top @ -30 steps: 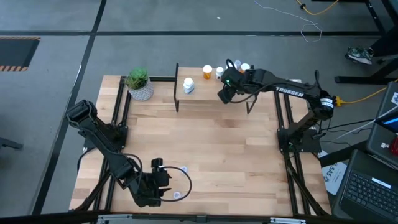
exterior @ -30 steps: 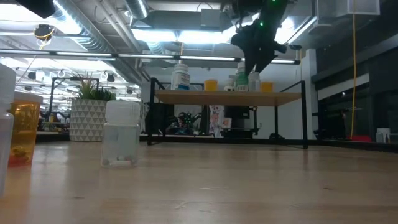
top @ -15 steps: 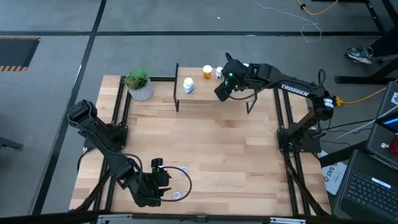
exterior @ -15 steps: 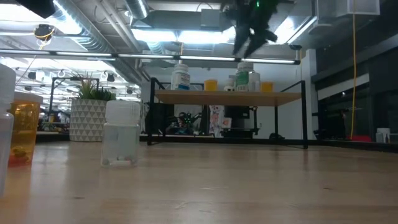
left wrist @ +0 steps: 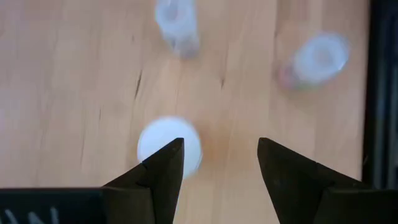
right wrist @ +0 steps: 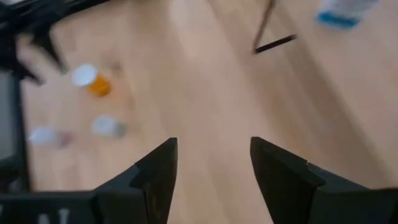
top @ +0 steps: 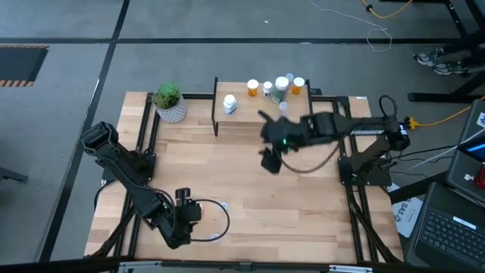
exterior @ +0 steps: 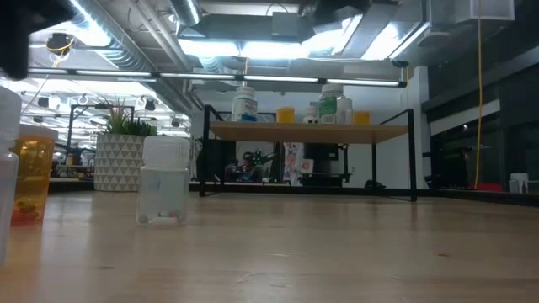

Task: Pick and place medicine bottles onto shelf by color
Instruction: Put the orange pill bottle on the shelf

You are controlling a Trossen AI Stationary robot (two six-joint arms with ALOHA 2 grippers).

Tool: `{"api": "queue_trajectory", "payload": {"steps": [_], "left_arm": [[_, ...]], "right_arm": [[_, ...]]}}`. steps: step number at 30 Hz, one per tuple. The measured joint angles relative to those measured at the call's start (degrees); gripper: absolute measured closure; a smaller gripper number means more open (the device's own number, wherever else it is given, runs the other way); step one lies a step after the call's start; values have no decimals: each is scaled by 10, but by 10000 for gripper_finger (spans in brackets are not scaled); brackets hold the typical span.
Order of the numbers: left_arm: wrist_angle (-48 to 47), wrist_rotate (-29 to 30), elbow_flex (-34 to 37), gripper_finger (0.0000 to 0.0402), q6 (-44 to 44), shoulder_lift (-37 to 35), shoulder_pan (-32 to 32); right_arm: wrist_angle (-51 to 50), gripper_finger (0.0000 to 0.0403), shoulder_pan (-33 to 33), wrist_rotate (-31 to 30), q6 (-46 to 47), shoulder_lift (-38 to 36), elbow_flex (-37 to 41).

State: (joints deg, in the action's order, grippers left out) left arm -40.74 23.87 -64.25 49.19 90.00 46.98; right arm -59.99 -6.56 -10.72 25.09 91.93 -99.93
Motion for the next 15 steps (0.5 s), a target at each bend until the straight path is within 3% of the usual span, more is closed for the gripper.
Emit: {"api": "queue_trajectory", "payload": {"steps": [8,15], "left_arm": [[-19,-22,0,196,0,0,-28],[-62,-51,0,149,-2,0,-65]], "right_arm": [[12,199,-114,-1,48,3,0],[65,199,-169,-2,48,13,0]]}}
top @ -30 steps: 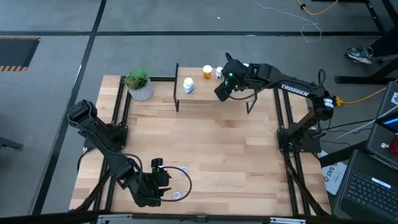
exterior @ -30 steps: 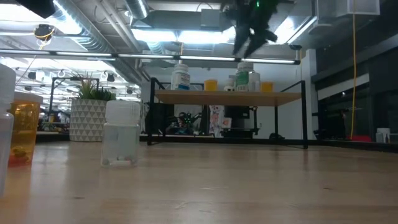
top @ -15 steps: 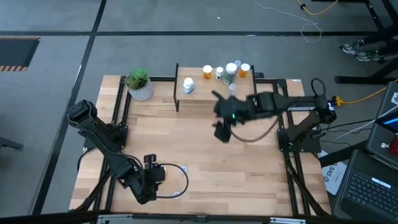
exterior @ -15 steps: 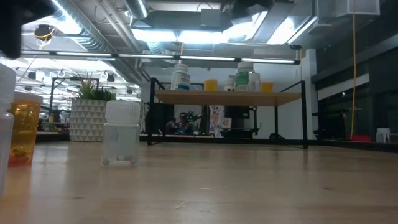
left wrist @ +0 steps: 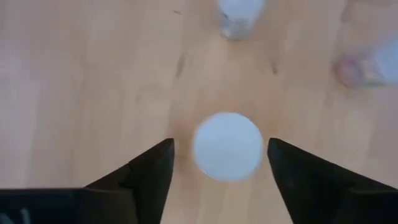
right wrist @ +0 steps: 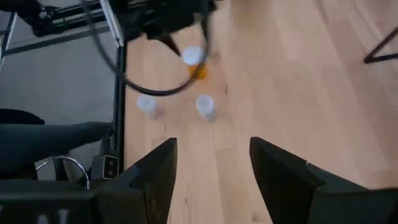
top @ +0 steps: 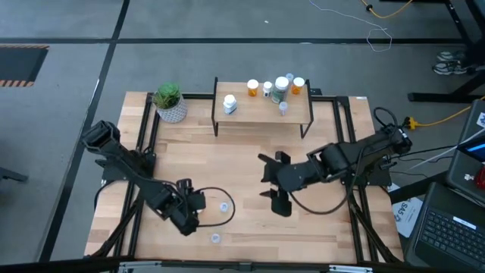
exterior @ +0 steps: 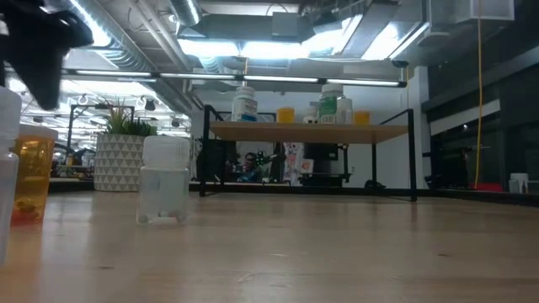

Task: Pick and place medicine bottles onto shelf by color
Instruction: Put the orange pill bottle on the shelf

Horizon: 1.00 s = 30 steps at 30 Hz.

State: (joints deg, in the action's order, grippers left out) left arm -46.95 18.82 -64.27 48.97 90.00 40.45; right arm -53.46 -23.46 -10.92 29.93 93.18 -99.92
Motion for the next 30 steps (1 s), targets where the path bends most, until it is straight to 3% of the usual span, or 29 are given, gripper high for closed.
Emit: {"api": "queue_trajectory", "payload": {"steps": [8,30], "left_arm": [[3,-15,0,107,-29,0,-4],[18,-4,0,104,36,59,-11]], "right_arm": [[11,199,-32,-31,-1,19,0],[14,199,-37,-45,14,33,0]]}}
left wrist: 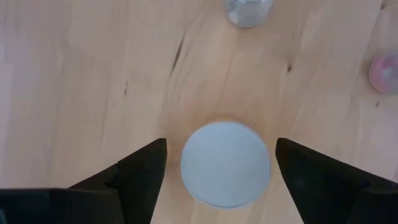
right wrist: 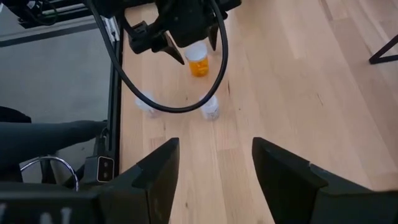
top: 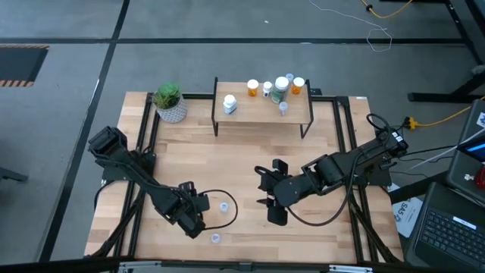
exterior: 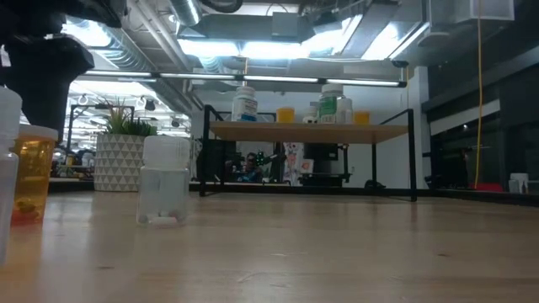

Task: Pick and place medicine bottles onto shelf by color
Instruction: Put the orange pill bottle on the shelf

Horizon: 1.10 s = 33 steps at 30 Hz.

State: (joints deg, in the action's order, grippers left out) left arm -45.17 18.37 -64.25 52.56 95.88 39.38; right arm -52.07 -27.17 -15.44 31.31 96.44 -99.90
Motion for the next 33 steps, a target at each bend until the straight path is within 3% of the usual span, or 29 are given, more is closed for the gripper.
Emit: {"api": "queue_trajectory", "payload": {"steps": [10,20,26,33], "left_arm": [[-2,5,0,117,0,3,0],[-2,0,0,202,0,2,-1],[-4,-2,-2,212,-2,2,-1],[-109,-3,-80,212,-52,3,-21]], "right_arm": [[0,199,0,0,2,0,0],[0,199,0,0,2,0,0],[0,199,0,0,2,0,0],[0,199,0,0,2,0,0]]}}
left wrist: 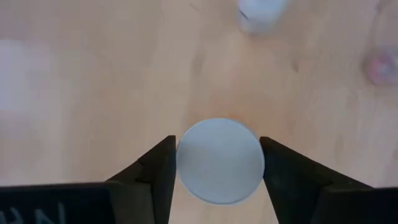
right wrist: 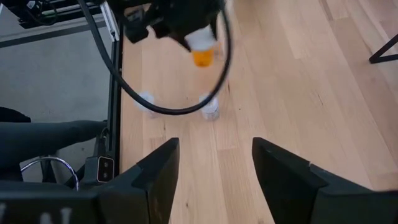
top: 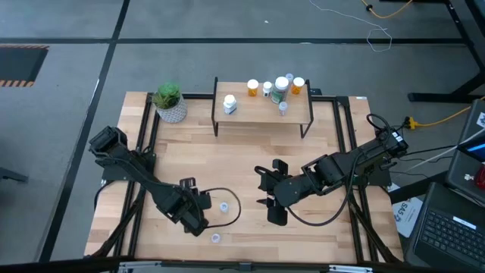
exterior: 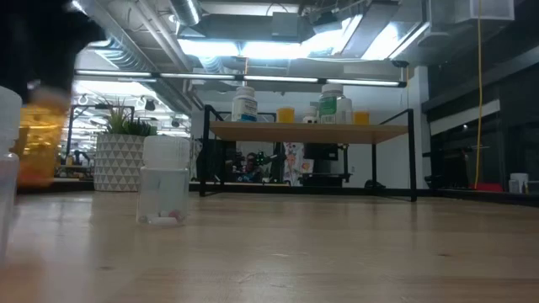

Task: Pick and place medicine bottles onto shelf by color
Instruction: Put the orange pill bottle on the shelf

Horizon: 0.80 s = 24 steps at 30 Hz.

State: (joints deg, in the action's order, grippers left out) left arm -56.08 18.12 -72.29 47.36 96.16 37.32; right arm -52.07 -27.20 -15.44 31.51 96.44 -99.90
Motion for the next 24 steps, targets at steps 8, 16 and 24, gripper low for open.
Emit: {"api": "queue_trajectory", "payload": {"steps": [8,16,24], "left_arm": [[-149,41,-162,213,-143,0,-93],[-173,37,-290,214,-350,-1,-246],[-133,-25,-387,214,-554,-1,-416]], "right_arm": [[-31,199,-21,0,51,-1,0],[-153,199,-84,-47,166,-1,0],[-189,199,-133,-135,210,-1,0]]}}
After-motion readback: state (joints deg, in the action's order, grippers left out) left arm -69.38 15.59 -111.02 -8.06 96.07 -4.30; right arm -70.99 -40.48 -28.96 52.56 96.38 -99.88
